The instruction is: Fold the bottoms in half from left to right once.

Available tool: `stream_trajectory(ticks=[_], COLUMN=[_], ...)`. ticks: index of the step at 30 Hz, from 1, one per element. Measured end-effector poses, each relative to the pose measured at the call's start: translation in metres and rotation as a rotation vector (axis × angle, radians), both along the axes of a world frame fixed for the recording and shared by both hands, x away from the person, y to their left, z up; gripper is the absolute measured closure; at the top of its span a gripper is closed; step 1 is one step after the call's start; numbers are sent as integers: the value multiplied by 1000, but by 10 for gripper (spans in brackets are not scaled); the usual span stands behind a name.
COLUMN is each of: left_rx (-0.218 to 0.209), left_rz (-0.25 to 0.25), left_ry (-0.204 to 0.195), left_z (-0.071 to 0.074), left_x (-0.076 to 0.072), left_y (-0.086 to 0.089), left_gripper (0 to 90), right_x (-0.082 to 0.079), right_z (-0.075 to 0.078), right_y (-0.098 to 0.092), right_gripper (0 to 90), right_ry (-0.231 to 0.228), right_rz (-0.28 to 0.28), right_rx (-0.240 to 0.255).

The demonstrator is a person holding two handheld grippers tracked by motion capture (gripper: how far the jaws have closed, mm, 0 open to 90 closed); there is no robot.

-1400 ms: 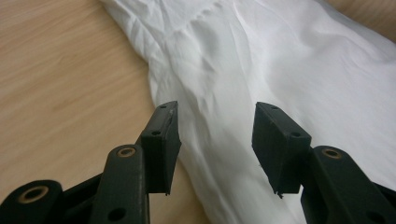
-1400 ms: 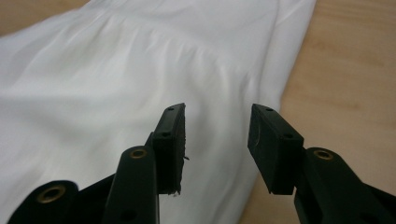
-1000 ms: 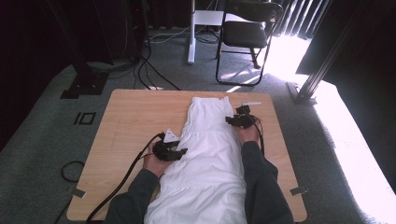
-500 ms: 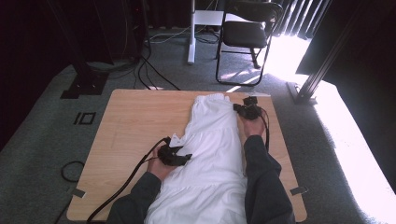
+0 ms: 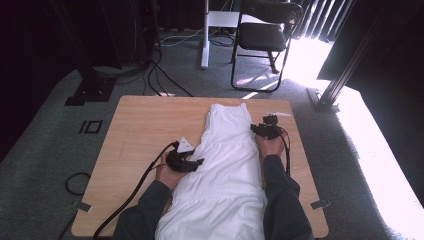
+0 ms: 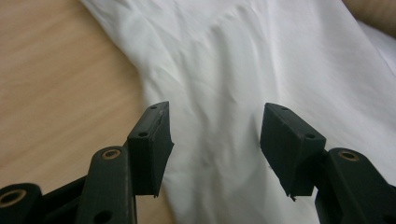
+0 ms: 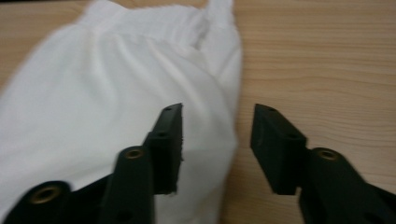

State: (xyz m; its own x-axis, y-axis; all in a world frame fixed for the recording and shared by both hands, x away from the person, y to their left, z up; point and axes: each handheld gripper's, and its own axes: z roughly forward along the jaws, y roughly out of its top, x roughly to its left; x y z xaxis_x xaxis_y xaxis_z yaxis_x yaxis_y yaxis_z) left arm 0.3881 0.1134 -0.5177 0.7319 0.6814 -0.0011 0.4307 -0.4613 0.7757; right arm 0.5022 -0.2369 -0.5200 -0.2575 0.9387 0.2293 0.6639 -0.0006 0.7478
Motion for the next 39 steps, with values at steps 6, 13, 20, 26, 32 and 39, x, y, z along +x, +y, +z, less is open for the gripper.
stream_trajectory(ticks=[6,13,20,26,32,39], left_rx=[29,60,100,70,74,88], left_rz=[37,-1,-33,-51,-75,-92], left_ry=[60,110,105,114,117,119], left_z=[-14,-27,-25,-27,-27,-26], left_x=[29,29,13,-9,-34,-44], left_y=[-8,-15,-15,-5,3,5], left_gripper=[450,695,823,823,823,813], right_x=[-8,-18,-38,-56,-81,-93], right_z=[-21,-29,-30,-30,-31,-32], right_y=[20,29,26,24,29,32], right_gripper=[496,721,840,842,839,836], right_ry=[56,44,56,67,64,47], right_rz=[62,27,67,103,138,157], right_rx=[-91,-149,-109,-92,-93,-106])
